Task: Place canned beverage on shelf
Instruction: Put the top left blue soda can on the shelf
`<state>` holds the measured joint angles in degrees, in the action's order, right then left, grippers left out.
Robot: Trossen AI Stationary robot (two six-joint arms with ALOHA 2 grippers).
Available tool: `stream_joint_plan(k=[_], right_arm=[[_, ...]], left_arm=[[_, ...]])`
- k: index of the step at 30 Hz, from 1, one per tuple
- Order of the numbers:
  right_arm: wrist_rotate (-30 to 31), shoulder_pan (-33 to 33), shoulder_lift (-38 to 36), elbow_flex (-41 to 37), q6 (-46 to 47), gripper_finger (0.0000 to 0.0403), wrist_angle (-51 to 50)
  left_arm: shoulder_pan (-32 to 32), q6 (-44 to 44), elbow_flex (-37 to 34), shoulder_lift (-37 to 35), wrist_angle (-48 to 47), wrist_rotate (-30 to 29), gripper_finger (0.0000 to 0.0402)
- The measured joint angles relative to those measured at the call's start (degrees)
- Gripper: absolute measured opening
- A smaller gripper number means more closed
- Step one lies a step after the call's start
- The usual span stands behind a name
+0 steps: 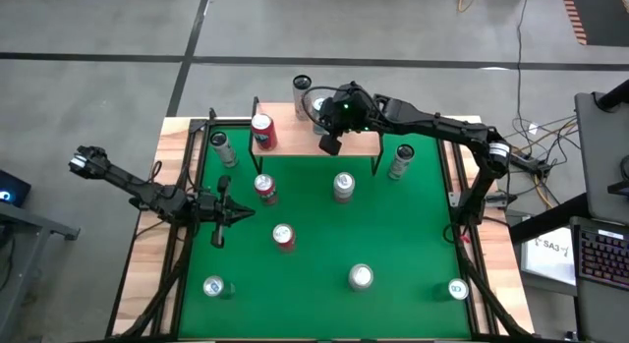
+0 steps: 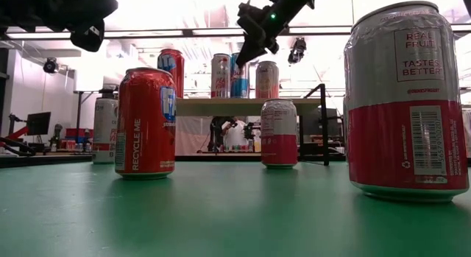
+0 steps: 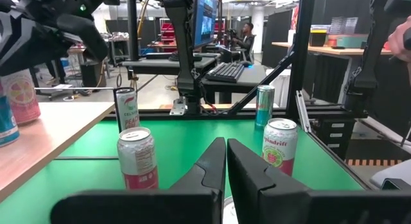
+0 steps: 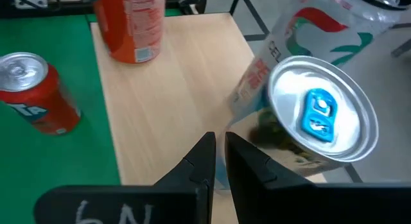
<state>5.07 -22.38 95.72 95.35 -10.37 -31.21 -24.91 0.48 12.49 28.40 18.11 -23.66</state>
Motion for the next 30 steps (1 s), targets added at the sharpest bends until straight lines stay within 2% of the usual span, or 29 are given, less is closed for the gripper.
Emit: stream_joint_plan(k=[8,30], right_arm=[[-0.98,0.10,0.00,0.00,1.36,0.0027,0.16],[-0.99,0.12,0.00,0.00,0.79,0.0027,0.16]], left_arm=[[0.00,0.01,0.00,0.02,0.02,-2.86,0.0000],[0.00,0.03,0.00,0.13,-0.02,-2.86,0.0000]])
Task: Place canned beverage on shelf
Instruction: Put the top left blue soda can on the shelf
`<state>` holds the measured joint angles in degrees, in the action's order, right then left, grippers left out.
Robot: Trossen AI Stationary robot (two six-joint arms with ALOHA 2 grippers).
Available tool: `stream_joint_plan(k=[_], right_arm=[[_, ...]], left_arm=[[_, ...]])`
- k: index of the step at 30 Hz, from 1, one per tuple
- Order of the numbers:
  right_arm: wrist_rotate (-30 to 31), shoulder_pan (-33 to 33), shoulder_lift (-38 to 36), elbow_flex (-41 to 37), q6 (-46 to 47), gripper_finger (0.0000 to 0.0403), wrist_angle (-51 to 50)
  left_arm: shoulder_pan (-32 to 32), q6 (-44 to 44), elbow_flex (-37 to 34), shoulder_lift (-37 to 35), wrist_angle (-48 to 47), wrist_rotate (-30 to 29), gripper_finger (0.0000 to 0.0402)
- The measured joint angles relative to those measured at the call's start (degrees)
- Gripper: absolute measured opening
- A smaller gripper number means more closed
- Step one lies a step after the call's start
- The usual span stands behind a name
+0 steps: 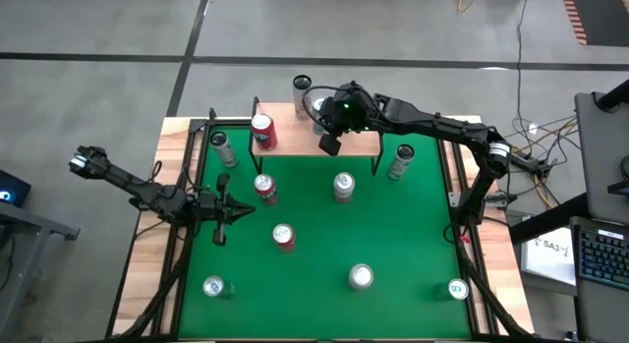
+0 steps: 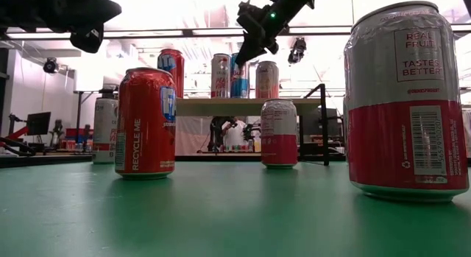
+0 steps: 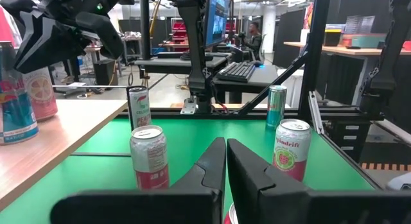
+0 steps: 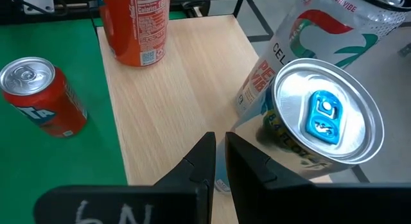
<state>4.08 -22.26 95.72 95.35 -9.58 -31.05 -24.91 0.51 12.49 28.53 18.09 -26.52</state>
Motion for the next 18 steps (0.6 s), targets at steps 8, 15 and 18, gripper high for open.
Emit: stream_joint_plan(k=[8,15,18], right_arm=[[0.00,0.00,-0.02,0.00,0.04,0.0027,-0.02],[0.02,-0.02,0.00,0.00,0.32,0.0027,-0.07],[0.02,0.00,0.00,0.00,0.63,0.0027,-0.07]], left_arm=[[0.00,0.00,0.00,0.00,-0.02,0.00,0.0000],[0.00,0.00,0.00,0.00,-0.04,0.00,0.0000],[0.00,0.00,0.00,0.01,-0.04,0.00,0.0000]])
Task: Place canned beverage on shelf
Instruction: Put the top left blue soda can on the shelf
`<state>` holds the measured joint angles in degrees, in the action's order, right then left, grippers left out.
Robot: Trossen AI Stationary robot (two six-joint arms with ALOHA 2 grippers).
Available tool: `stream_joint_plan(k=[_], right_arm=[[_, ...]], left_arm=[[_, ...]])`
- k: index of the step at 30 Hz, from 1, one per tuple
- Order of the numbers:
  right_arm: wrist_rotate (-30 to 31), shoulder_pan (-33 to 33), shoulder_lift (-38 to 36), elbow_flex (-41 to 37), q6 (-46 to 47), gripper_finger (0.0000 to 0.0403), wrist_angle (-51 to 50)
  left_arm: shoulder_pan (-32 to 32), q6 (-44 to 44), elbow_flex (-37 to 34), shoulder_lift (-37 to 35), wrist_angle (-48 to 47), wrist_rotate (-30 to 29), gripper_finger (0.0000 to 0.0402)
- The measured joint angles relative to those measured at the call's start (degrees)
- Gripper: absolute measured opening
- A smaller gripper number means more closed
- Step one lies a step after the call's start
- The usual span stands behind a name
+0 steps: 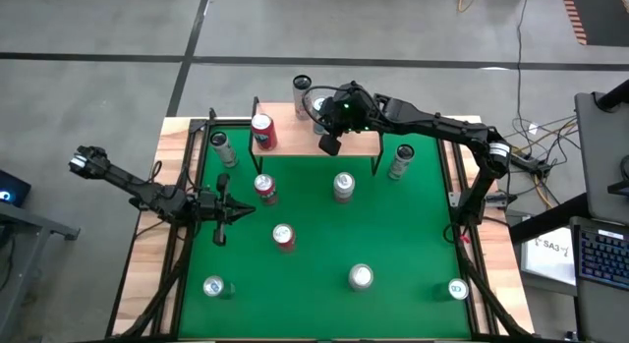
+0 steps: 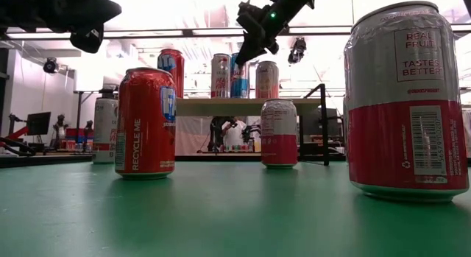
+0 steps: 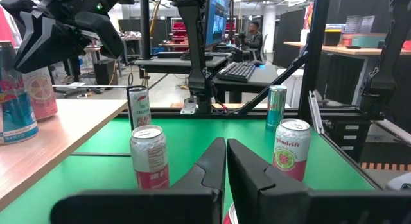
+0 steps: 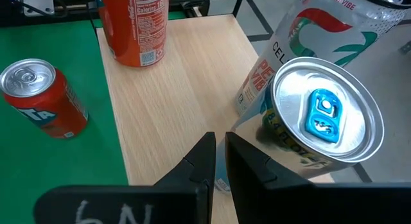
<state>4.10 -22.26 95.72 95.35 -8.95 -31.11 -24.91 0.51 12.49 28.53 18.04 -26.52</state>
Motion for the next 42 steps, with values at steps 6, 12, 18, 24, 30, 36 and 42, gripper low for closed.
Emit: stream_joint_plan(k=[6,12,18,24,30,36,42], right_arm=[[0.00,-0.01,0.00,0.00,0.00,0.0027,0.00],[-0.02,-0.02,0.00,0.00,-0.02,0.0027,0.00],[-0.02,0.00,0.00,0.00,-0.02,0.0027,-0.02],[-0.01,0.00,0.00,0.00,0.30,0.0027,-0.04],[-0.02,0.00,0.00,0.00,0.85,0.0027,0.04],[0.03,-0.33,0.00,0.00,1.11,0.0027,0.13],[0.48,-0.54,0.00,0.00,2.62,0.0027,1.13]], left_arm=[[0.00,0.24,0.00,0.00,-0.01,0.01,0.0000],[0.00,0.99,-0.34,0.04,-0.04,0.02,0.0000],[0.00,2.70,-0.84,0.04,-0.02,0.02,0.0000],[0.00,5.94,-1.79,0.04,0.24,0.04,0.0000],[0.00,7.64,-2.14,0.13,0.43,0.04,0.0000],[0.00,7.65,-2.14,0.24,0.42,0.05,0.0000],[0.02,7.58,-2.14,0.26,0.40,0.07,0.0000]])
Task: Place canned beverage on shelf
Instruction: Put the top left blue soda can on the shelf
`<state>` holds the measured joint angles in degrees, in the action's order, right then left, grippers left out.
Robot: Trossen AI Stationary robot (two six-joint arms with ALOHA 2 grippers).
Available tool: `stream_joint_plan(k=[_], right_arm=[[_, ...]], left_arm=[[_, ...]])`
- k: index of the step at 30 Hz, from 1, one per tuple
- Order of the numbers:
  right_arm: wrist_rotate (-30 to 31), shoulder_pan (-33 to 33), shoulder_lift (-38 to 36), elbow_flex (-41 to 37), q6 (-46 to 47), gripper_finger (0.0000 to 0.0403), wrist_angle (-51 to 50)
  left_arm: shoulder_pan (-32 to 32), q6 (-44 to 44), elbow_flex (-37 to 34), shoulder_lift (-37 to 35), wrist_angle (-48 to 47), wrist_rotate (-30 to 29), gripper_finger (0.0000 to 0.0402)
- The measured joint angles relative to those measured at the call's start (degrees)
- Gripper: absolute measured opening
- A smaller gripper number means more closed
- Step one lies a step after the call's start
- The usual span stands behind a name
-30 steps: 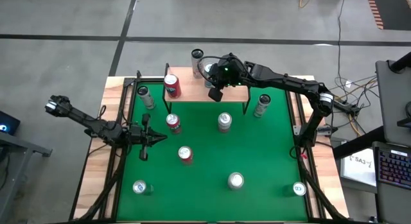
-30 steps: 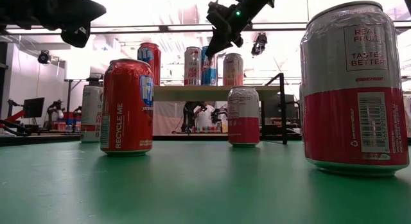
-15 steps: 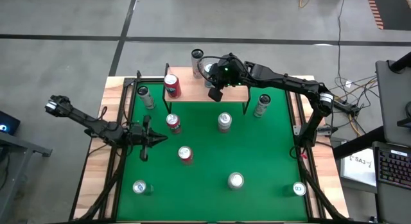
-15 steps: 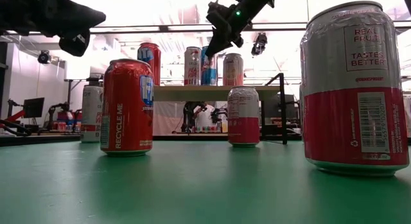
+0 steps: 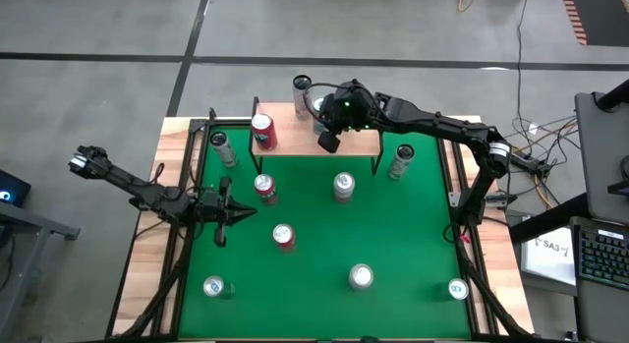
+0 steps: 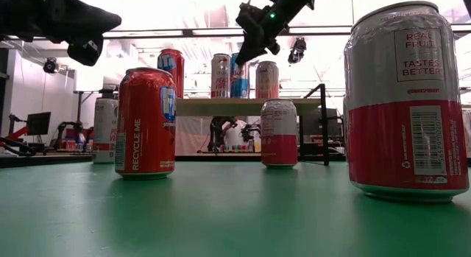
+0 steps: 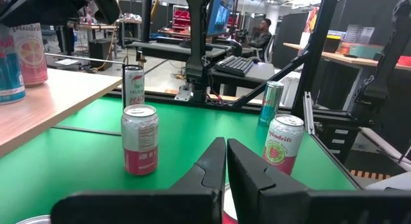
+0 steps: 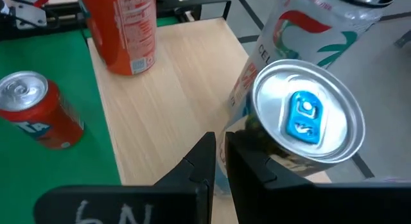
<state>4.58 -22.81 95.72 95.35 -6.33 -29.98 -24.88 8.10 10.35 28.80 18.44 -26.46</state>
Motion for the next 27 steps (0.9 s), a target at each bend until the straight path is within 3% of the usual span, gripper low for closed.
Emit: stream_joint_plan(k=[17,27], right_arm=[[0.13,-2.58,0.09,0.00,-1.16,0.0027,2.81],[-0.48,-1.86,-0.04,-0.02,-2.27,0.0027,-1.84]], left_arm=[[-0.01,-3.08,0.00,0.06,-0.03,-0.04,0.0000],[-0.01,-2.91,0.00,0.04,0.00,-0.07,0.0000]])
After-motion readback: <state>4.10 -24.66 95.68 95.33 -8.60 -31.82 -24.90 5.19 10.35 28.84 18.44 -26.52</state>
